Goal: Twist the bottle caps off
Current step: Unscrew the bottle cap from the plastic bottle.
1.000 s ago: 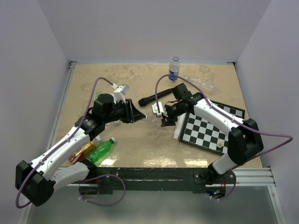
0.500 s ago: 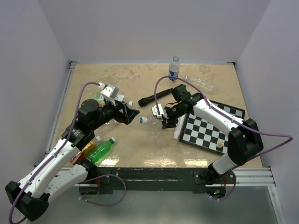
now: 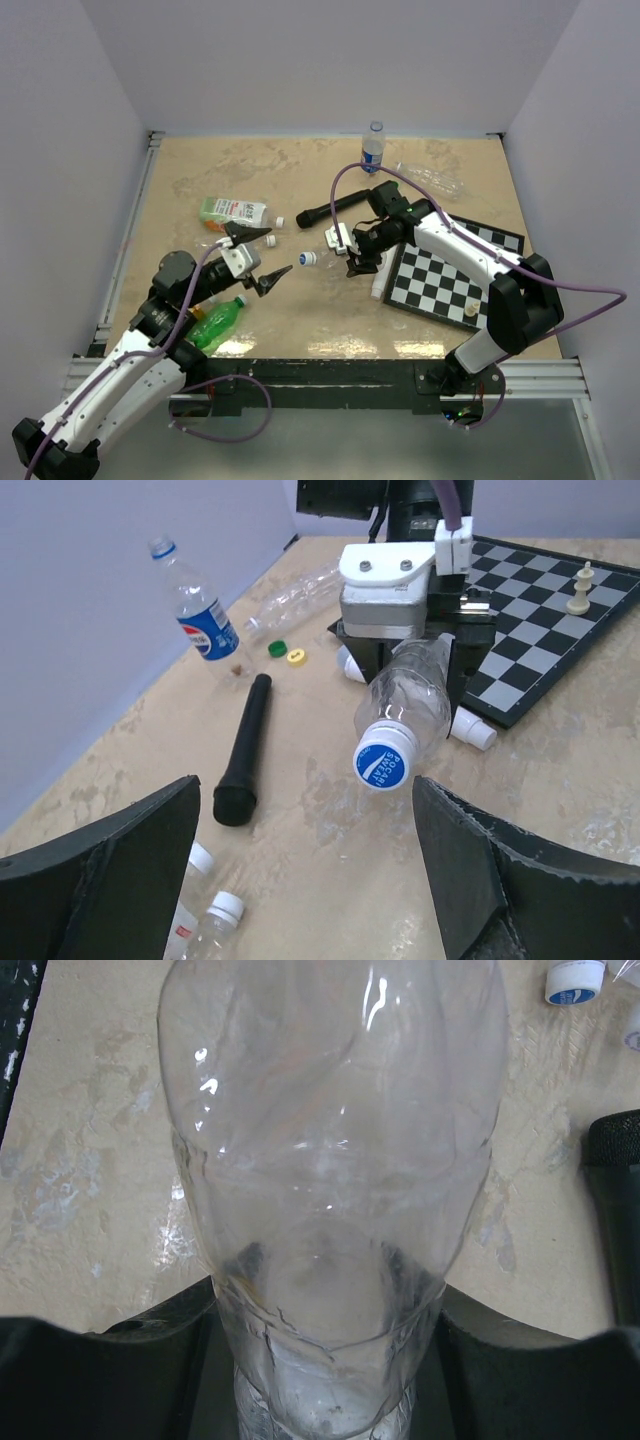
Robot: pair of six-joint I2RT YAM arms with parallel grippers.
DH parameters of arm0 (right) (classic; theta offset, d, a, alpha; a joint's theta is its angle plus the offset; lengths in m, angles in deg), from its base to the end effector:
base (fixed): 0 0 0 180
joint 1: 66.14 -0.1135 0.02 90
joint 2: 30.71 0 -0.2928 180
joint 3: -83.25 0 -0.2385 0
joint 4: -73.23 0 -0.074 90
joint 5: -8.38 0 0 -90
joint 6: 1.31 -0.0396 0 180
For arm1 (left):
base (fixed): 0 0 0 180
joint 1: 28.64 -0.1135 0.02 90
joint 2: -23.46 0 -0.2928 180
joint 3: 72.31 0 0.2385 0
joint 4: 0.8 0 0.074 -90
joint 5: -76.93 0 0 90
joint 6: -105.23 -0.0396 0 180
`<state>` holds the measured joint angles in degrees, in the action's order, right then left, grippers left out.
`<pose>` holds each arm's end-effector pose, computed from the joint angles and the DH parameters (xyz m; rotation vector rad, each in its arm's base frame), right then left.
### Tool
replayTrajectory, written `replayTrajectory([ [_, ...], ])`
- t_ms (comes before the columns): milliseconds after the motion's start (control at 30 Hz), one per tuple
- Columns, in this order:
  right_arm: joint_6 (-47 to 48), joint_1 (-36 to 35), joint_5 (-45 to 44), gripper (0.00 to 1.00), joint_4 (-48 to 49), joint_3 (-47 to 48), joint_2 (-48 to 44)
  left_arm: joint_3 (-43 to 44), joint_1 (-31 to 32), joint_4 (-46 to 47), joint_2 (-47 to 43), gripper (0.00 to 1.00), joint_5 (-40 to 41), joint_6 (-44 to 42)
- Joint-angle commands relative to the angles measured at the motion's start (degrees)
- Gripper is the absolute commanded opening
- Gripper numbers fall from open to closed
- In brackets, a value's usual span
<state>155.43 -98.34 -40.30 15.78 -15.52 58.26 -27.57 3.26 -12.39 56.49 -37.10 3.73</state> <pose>0.2354 0.1791 0.2800 -1.9802 1.4276 0.7171 0.0918 -0.0762 0.3217 0.8895 1.3317 -0.6060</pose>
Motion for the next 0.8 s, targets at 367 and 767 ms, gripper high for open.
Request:
replayTrajectory([
  [367, 1.1, -0.2, 1.1, 0.09, -0.5, 1.6, 0.6, -7.5, -0.1, 10.5, -1.2, 0.91, -7.6, -6.2],
  [767, 1.2, -0.2, 1.3, 0.09, -0.5, 1.6, 0.5, -7.9, -0.1, 11.5, 0.1, 0.90, -11.6, -5.5],
])
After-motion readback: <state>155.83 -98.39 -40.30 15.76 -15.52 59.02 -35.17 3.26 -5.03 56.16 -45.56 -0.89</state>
